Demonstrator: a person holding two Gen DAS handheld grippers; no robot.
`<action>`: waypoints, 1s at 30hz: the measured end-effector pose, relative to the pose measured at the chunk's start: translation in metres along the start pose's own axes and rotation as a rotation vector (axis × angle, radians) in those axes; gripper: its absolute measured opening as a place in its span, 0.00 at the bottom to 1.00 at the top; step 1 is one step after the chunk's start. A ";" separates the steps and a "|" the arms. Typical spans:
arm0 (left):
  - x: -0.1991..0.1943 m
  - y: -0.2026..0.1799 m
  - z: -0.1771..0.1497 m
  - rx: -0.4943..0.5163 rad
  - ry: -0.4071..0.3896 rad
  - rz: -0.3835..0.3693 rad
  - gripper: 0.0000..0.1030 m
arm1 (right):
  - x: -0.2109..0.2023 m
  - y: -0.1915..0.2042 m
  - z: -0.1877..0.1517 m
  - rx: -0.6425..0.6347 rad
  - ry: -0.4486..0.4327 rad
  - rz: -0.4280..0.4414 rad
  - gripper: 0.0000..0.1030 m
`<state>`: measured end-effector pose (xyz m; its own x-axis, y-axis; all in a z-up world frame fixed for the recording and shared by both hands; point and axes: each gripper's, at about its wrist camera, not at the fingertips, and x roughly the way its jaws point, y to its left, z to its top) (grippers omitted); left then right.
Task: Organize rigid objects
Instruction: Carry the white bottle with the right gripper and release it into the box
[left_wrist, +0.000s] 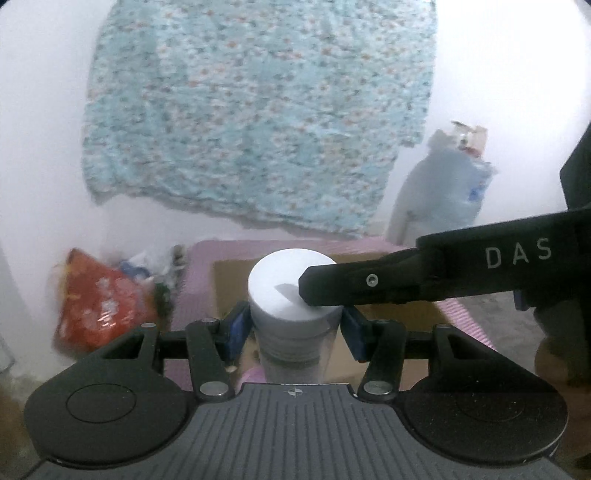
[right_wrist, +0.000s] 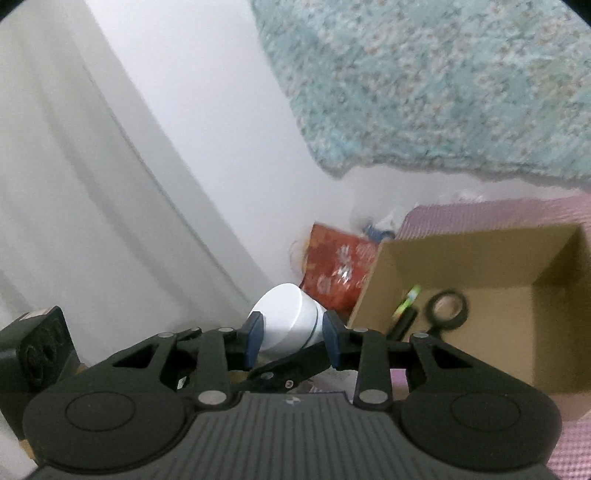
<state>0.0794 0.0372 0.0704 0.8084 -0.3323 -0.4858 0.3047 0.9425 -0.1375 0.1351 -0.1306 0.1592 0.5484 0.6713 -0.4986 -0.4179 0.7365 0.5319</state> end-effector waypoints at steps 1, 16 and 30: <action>0.010 -0.002 0.005 -0.001 0.009 -0.019 0.51 | -0.003 -0.008 0.005 0.011 -0.010 -0.006 0.37; 0.178 -0.016 0.046 -0.062 0.292 -0.101 0.51 | 0.052 -0.166 0.061 0.186 0.049 -0.090 0.37; 0.267 -0.015 0.033 -0.061 0.458 -0.003 0.52 | 0.126 -0.249 0.066 0.284 0.185 -0.108 0.39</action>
<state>0.3072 -0.0668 -0.0285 0.4977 -0.2972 -0.8148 0.2657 0.9465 -0.1830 0.3562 -0.2354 0.0093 0.4272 0.6135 -0.6642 -0.1324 0.7691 0.6252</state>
